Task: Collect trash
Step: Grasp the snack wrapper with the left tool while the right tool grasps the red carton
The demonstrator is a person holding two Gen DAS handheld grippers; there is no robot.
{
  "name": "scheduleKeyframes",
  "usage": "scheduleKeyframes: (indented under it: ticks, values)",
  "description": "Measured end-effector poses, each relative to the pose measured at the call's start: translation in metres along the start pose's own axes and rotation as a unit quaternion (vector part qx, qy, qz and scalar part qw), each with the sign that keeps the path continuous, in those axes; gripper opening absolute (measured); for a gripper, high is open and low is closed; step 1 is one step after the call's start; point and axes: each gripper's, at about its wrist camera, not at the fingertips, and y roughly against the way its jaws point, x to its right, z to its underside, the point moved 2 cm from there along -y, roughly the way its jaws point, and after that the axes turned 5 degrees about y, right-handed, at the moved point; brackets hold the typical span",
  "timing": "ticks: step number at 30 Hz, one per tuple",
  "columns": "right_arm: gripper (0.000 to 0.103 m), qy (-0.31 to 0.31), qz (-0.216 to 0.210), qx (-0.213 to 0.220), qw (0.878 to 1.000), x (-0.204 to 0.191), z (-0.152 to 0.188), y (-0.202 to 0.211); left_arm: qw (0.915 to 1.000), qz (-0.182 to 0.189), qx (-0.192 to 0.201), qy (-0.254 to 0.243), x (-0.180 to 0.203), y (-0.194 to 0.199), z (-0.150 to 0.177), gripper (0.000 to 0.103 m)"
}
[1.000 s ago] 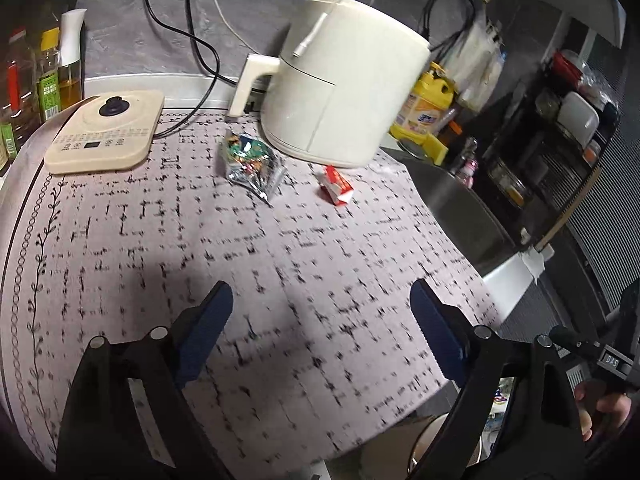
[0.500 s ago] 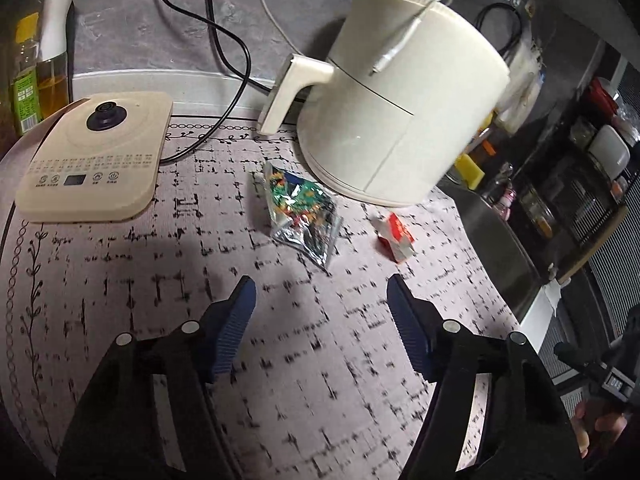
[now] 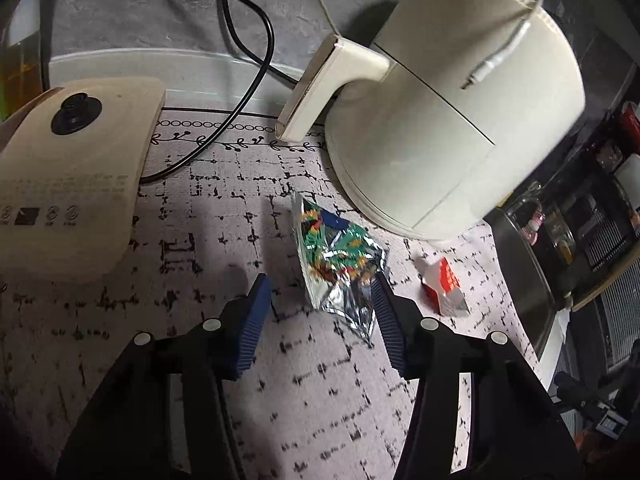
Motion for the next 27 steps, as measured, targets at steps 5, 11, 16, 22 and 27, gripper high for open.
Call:
scheduleKeyframes:
  ticks: [5,11,16,22,27]
  values:
    - [0.077,0.022,-0.005,-0.005,1.0,-0.017,-0.014,-0.014,0.9989,0.013,-0.031,0.031,-0.012,-0.021,-0.005,0.008]
    - [0.068,0.056,-0.038,-0.018,0.998,-0.049,-0.031,-0.044,0.9986,0.021,-0.014,0.046,-0.02,0.004,-0.002,0.005]
    - [0.067,0.08,-0.058,-0.024,0.995,-0.079,-0.044,-0.07,0.9982,0.009,-0.001,0.059,-0.037,0.03,0.003,0.005]
    - [0.064,0.107,-0.055,-0.036,0.992,-0.103,-0.056,-0.101,0.9963,-0.006,0.013,0.085,-0.061,0.058,0.012,0.005]
    - [0.058,0.127,-0.037,-0.04,0.99,-0.111,-0.064,-0.125,0.9941,-0.021,0.019,0.105,-0.076,0.075,0.027,0.005]
